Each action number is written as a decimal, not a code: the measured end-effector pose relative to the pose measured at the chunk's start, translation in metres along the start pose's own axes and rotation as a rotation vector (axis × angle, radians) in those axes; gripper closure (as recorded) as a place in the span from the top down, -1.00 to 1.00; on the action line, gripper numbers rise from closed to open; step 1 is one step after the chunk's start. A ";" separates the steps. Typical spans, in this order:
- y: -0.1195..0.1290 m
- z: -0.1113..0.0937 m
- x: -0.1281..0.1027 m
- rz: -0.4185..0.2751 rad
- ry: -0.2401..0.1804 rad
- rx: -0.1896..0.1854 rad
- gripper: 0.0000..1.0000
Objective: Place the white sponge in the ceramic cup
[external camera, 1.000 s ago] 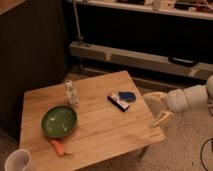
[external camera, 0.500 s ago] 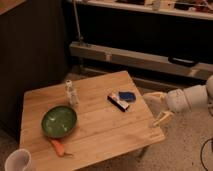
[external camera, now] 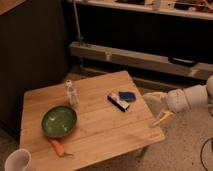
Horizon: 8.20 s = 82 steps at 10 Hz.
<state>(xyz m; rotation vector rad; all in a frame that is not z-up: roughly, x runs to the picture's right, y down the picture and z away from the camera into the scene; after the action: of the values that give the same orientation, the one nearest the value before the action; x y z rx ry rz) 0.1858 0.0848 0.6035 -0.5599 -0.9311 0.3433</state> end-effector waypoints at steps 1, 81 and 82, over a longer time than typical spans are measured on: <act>-0.015 0.009 -0.001 -0.007 0.023 0.014 0.60; -0.137 0.102 -0.016 -0.040 -0.114 -0.257 -1.00; -0.137 0.102 -0.016 -0.040 -0.114 -0.256 -1.00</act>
<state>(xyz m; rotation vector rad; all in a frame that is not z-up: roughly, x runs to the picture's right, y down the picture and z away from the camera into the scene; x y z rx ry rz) 0.0983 -0.0032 0.7219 -0.7609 -1.1035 0.2227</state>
